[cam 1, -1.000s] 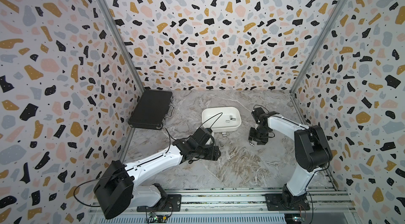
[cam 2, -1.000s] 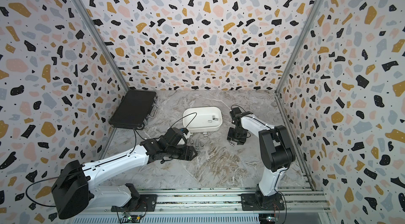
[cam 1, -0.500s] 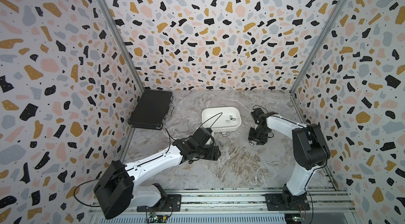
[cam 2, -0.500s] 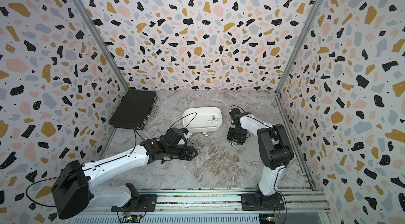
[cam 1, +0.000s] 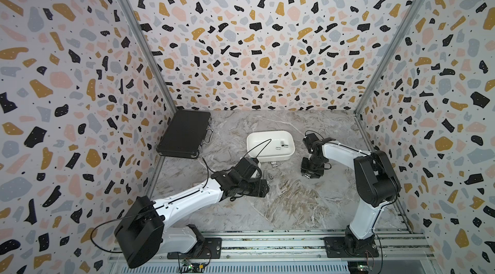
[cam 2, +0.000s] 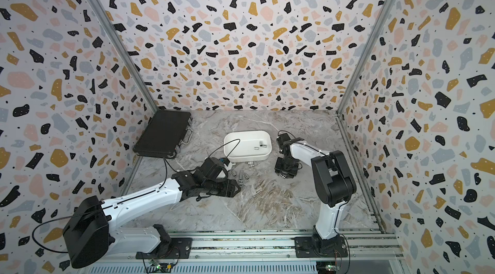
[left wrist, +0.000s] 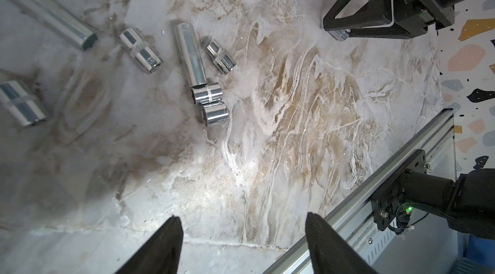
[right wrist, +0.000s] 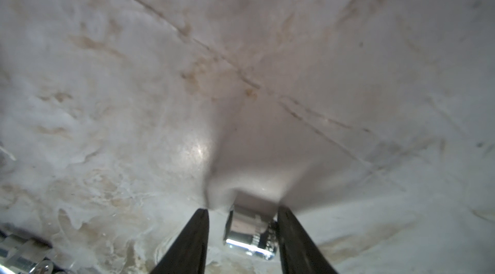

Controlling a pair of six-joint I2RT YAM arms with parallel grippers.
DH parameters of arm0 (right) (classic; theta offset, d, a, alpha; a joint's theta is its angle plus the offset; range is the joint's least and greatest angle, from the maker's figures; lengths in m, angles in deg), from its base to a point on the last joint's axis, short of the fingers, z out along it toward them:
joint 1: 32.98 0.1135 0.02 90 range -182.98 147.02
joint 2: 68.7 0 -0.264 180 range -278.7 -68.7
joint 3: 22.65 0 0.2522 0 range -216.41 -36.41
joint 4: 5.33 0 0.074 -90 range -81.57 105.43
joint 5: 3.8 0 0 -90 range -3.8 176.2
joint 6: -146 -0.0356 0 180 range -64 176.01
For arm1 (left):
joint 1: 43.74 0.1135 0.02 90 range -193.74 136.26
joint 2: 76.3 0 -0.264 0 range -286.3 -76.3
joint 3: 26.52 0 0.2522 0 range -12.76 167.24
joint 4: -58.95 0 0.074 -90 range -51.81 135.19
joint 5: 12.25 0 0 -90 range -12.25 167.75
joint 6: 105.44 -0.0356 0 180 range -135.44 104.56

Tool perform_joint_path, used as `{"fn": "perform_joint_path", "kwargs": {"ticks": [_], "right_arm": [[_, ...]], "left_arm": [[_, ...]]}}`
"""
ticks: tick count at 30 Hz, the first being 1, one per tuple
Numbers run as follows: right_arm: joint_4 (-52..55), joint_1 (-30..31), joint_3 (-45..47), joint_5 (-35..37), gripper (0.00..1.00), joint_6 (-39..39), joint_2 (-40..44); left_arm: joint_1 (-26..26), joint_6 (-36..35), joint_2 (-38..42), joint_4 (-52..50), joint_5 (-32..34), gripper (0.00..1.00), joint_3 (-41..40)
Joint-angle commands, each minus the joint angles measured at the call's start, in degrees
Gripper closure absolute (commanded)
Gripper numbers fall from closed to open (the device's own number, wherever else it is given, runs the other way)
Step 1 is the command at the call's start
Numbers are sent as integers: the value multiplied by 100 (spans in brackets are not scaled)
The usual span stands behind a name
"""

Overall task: Put the socket on the desktop into the storage box
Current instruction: Pick up the socket head at the center of the board.

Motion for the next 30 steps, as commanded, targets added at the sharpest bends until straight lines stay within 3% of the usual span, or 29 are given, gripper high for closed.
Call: {"fn": "perform_joint_path", "kwargs": {"ticks": [1,7,17,30], "right_arm": [[25,37,22,50,58,-105,-38],[-9,40,65,28,75,-105,-22],[-40,45,108,-11,77,-81,95],[175,207,-189,-55,78,54,457]], "left_arm": [[-23,15,163,142,102,24,-74],[-27,22,207,146,119,24,-95],[-27,43,261,112,166,24,-88],[20,142,373,-524,977,21,168]]}}
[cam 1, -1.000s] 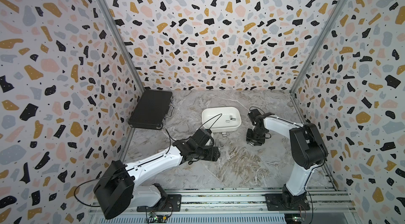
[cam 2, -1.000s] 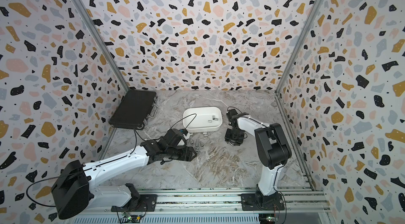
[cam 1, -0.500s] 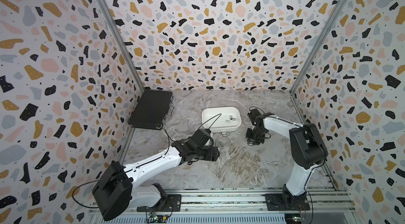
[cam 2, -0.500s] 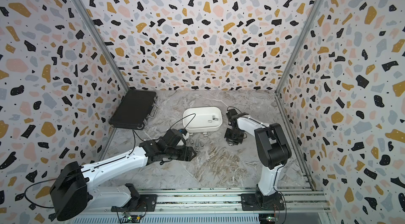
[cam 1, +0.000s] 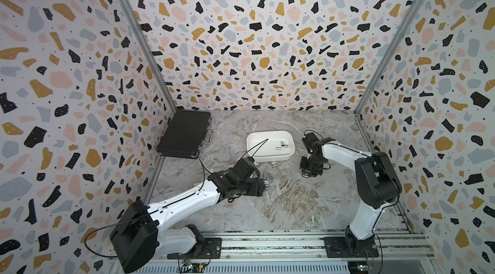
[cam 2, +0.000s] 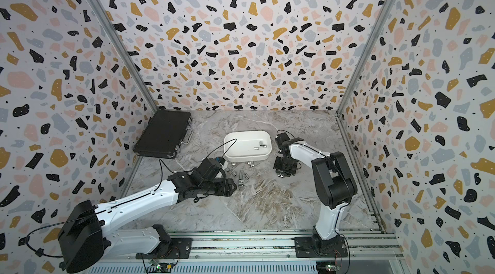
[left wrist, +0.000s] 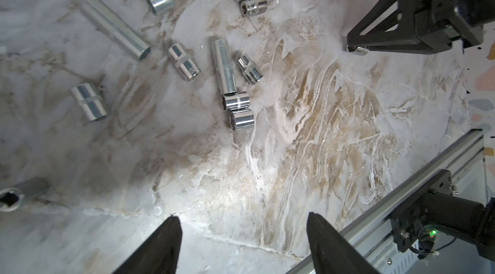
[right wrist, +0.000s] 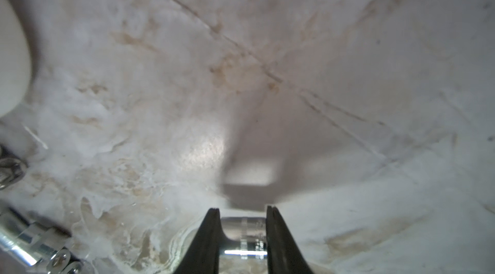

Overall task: Put the socket on the desktop into the storage box
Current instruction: Pick up the socket head at the center of the board.

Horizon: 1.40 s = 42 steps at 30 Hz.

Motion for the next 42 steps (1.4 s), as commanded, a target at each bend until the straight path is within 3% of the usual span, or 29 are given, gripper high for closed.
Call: {"fn": "perform_joint_path", "kwargs": {"ticks": [1,14,29,42], "right_arm": [[252,96,-248,-18,78,92,302],[728,297,-1476,-7,78,280,-10],[1363,453,-3607,-2,78,456,-1245],[1802,571,-5302,-176,78,470,-2414]], "left_arm": [[43,33,113,-274,383,21,234],[850,-120,551,-828,534,20,352],[1845,-362,887,-1000,234,20,271],[2126,-364,919,-962,110,20,185]]}}
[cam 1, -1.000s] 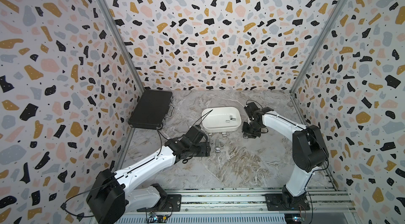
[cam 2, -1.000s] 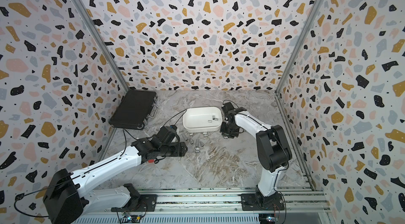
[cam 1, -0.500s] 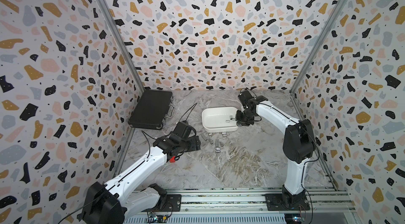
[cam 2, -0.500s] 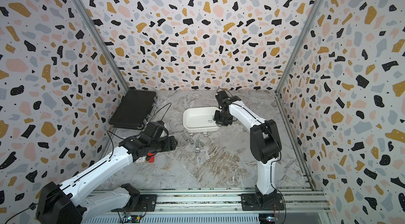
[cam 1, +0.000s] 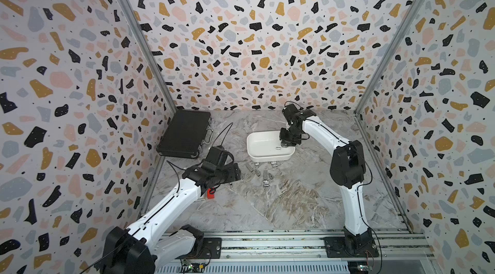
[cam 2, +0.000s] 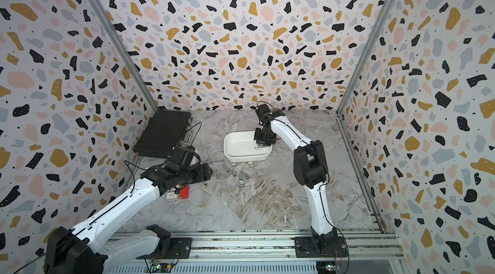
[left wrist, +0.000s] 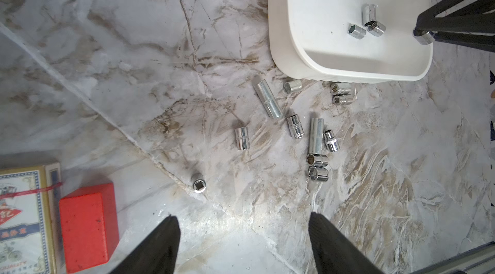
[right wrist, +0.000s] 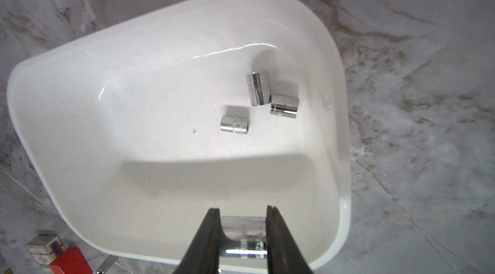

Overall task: Put the socket on the desktop into the storage box
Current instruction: Pick up the socket head at the center of the board, then place the socket head in the storage box.

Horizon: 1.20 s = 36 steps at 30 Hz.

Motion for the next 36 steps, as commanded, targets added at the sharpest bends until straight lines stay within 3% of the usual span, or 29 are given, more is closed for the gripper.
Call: {"fn": "perform_joint_path", "kwargs": {"ticks": [1,11,25,36], "right_arm": [[366,58,-502,-84,78,41,-128],[633,89,-1698,-291,78,-29,-938],[633,99,-2117,-418,77,-99,-1420],[639,117,-2130,-428,60,-38,-1366]], "left_arm": [[58,-76,101,-10,-75,20,9],[105,-9,194,-3,-119,21,-123],[122,74,273,-1,-186,21,-308],[117,90,300,-16,-199,21,-309]]}}
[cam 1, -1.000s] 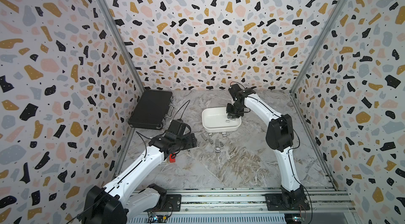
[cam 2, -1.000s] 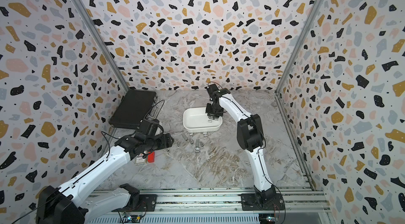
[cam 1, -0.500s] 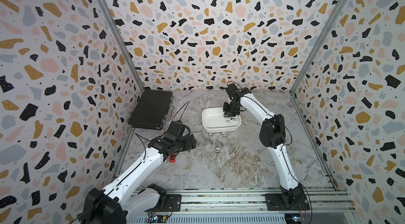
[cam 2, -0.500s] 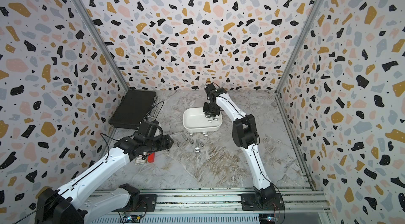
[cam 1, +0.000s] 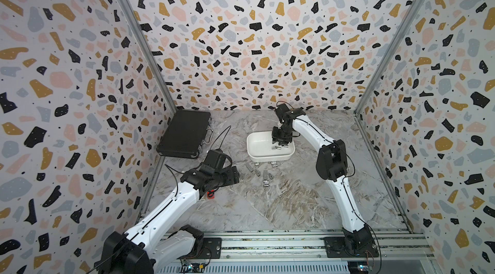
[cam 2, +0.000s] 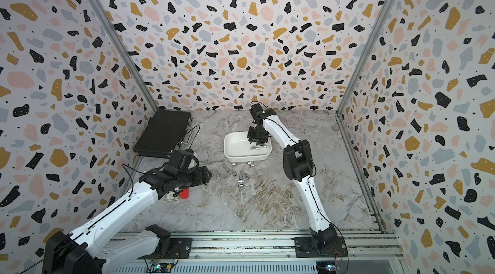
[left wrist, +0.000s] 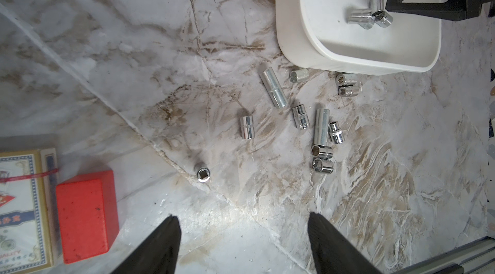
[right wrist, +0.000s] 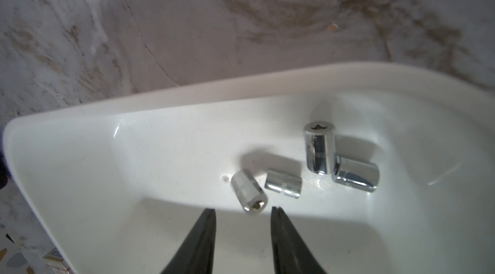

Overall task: Put the socket on the desktop into the storage box
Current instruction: Place the socket head in the storage box.

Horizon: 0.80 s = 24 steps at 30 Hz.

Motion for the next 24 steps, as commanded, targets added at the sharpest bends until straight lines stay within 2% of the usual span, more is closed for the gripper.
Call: {"fn": "perform_joint_path", "kwargs": {"ticks": [1,12,24], "right_arm": [[181,35,-239,-17,59,16,153],[167,122,116,-17,59,382,701],[-931,194,2264,-140,59,717,2254]], "left_arm": [[49,38,86,-14,-50,21,-38],[49,18,68,-112,-2,21,6],[49,35,-54,-339,99,22,71]]}}
